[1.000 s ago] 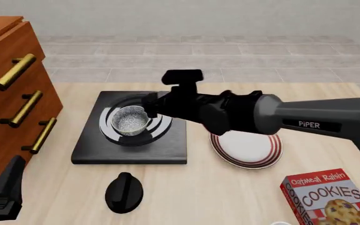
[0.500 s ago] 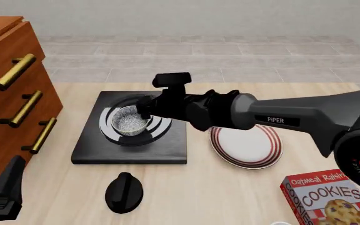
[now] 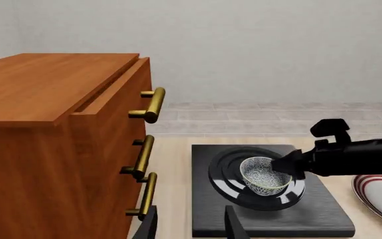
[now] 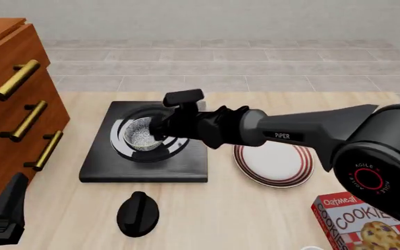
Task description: Pick the akita bowl on the stove and place it on the plate.
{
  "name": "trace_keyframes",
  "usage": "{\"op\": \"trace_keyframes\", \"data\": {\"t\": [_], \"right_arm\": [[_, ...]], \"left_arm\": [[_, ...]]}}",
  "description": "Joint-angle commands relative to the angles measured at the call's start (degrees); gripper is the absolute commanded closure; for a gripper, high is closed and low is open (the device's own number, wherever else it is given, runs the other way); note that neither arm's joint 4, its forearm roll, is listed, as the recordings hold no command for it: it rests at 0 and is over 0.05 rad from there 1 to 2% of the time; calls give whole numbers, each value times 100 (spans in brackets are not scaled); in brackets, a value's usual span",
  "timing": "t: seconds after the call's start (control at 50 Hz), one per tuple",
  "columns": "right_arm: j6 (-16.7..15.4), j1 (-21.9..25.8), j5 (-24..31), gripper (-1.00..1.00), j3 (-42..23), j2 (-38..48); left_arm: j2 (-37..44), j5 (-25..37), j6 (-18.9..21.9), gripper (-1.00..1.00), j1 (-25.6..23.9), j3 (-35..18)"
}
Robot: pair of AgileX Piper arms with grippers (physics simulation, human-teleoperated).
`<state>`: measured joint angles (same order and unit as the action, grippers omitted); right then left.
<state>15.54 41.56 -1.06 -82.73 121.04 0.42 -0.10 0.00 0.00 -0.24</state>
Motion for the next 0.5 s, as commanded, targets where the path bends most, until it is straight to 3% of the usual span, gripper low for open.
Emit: {"op": "trace_keyframes", "data": {"t": [0.02, 0.5], "right_arm": [[-213, 47, 145, -100, -196, 267], [-427, 139, 148, -100, -357, 629]], "left_arm": [[0, 0, 0, -100, 0, 0], [0, 0, 0, -100, 0, 0]]}}
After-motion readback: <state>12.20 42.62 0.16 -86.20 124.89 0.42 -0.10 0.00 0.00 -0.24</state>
